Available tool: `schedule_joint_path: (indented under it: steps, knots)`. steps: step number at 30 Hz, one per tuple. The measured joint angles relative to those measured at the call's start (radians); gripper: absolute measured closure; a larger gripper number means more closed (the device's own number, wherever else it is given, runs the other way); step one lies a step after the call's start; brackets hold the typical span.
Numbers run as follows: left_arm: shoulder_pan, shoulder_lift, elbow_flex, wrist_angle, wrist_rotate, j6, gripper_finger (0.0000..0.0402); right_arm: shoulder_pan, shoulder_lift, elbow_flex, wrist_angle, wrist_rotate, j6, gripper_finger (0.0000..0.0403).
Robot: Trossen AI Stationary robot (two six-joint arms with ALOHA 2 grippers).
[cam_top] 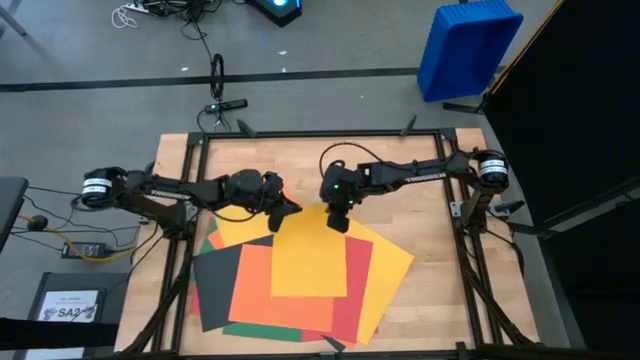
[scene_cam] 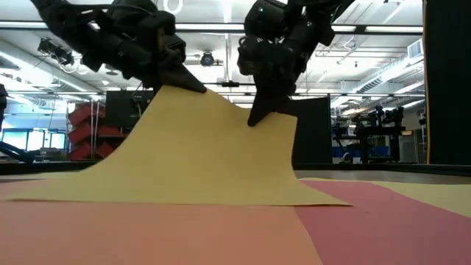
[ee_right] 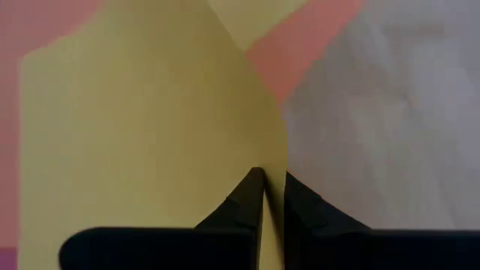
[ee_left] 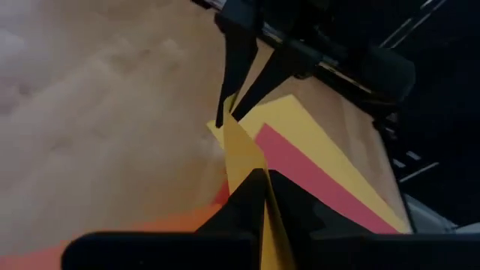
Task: Organize paper
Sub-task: Move the yellow colored paper to the top right of the table
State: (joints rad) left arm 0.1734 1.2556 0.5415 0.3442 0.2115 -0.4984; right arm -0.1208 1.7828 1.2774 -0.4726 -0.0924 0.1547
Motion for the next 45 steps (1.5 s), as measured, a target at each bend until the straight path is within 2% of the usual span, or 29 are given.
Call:
schedule_joint_path:
  steps: [8,16,31,38,45]
  knots:
    - [0.08,0.0,0.089,-0.11,0.003,0.077,0.0401,-0.057,-0.001,0.0,-0.009,0.085,-0.009,0.0403]
    - [0.146,0.0,0.094,-0.149,0.002,0.1,0.0401,-0.141,-0.001,0.0,-0.038,0.146,-0.068,0.0403]
    - [0.167,0.0,0.094,-0.156,0.002,0.105,0.0402,-0.27,-0.001,0.0,-0.336,0.422,-0.259,0.0403]
    - [0.167,0.0,0.094,-0.157,0.002,0.105,0.0401,-0.289,-0.001,0.0,-0.468,0.553,-0.367,0.0403]
    - [0.167,0.0,0.094,-0.158,0.01,0.105,0.0402,-0.294,-0.001,0.0,-0.584,0.626,-0.445,0.0403]
